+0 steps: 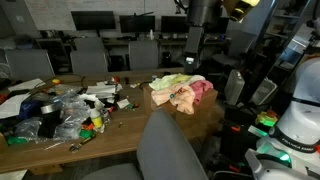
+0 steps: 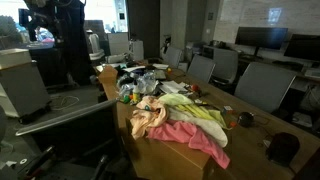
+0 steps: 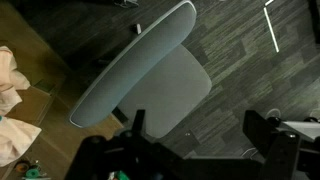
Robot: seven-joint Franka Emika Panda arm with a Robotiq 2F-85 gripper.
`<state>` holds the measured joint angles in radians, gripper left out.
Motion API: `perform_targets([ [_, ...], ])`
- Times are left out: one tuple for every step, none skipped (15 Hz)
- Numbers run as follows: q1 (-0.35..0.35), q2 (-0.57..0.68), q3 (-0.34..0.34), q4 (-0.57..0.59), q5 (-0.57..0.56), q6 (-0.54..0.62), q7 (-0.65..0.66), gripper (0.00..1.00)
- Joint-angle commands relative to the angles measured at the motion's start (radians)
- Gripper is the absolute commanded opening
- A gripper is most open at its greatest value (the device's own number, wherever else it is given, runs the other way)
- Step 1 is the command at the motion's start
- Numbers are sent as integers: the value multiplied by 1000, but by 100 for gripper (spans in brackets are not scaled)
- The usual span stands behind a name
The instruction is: Remove all the clothes from the top of the box and hang them on the chair
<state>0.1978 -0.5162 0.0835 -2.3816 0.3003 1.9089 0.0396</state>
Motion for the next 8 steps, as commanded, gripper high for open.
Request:
perform_targets([
  [-15, 0, 12, 6, 6, -4, -5, 100],
  [-15, 0, 12, 10, 6, -4, -5, 100],
  [-15, -1, 12, 13, 6, -4, -5, 100],
  [-15, -2, 12, 14, 6, -4, -5, 100],
  [-15, -2, 12, 14, 6, -4, -5, 100],
  [-15, -2, 12, 14, 6, -4, -5, 100],
  [-15, -2, 12, 14, 6, -4, -5, 100],
  [-15, -2, 12, 14, 6, -4, -5, 100],
])
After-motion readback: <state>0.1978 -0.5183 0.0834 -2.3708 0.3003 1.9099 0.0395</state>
